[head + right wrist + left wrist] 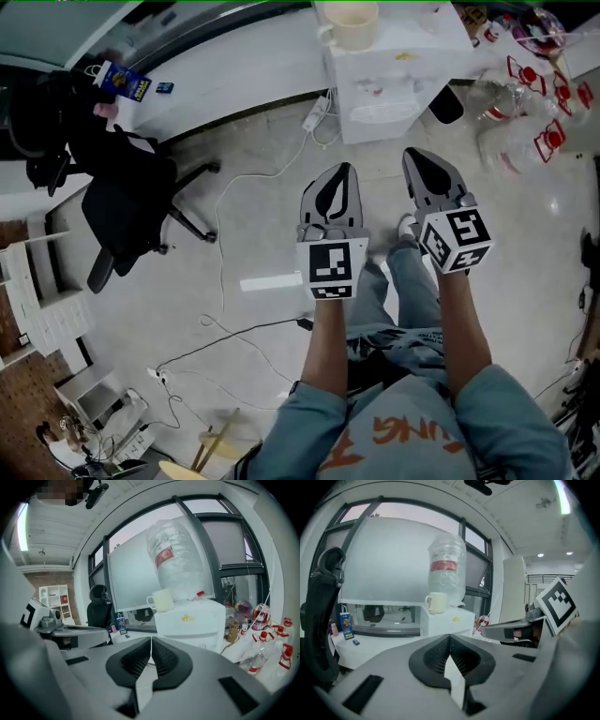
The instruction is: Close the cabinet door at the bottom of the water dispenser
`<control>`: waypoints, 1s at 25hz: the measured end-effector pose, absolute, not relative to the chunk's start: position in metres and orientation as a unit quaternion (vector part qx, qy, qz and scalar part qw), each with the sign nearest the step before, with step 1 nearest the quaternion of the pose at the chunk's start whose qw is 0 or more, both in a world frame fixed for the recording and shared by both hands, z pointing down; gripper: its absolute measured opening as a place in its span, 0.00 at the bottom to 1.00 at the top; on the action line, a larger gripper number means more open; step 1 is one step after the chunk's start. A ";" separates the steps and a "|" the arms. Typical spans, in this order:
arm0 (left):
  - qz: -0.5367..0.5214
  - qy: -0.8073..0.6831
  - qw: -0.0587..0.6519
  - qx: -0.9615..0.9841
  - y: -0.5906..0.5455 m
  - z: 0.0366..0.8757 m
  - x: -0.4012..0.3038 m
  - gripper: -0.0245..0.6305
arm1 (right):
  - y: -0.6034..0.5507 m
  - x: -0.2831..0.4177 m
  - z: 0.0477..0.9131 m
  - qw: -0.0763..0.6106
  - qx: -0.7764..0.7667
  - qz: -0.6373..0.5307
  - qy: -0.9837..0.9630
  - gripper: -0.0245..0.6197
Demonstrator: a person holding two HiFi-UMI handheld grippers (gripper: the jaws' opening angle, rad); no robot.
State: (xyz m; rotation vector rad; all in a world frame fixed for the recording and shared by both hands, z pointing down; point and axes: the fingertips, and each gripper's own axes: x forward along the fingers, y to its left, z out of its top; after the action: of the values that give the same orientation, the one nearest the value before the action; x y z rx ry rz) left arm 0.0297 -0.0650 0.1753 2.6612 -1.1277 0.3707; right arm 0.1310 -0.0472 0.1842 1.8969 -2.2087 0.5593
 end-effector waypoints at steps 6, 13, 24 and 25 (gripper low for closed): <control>0.062 -0.392 0.086 0.914 -0.089 0.071 0.015 0.05 | -0.066 0.107 0.082 0.062 0.645 0.133 -0.750 0.08; 0.043 -0.397 0.024 0.917 -0.097 0.019 0.022 0.05 | -0.078 0.107 0.033 0.063 0.642 0.069 -0.761 0.08; 0.035 -0.447 -0.025 0.894 -0.132 -0.020 0.009 0.05 | -0.097 0.122 -0.009 0.061 0.646 0.018 -0.761 0.08; 0.035 -0.446 -0.025 0.894 -0.133 -0.021 0.010 0.05 | -0.098 0.124 -0.011 0.060 0.647 0.017 -0.760 0.08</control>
State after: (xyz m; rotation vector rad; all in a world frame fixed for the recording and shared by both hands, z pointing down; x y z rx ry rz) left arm 0.0095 -0.1333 -0.0209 2.8545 -1.4248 0.1129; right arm 0.1239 -0.0981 -0.0106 1.9593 -2.2991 0.0505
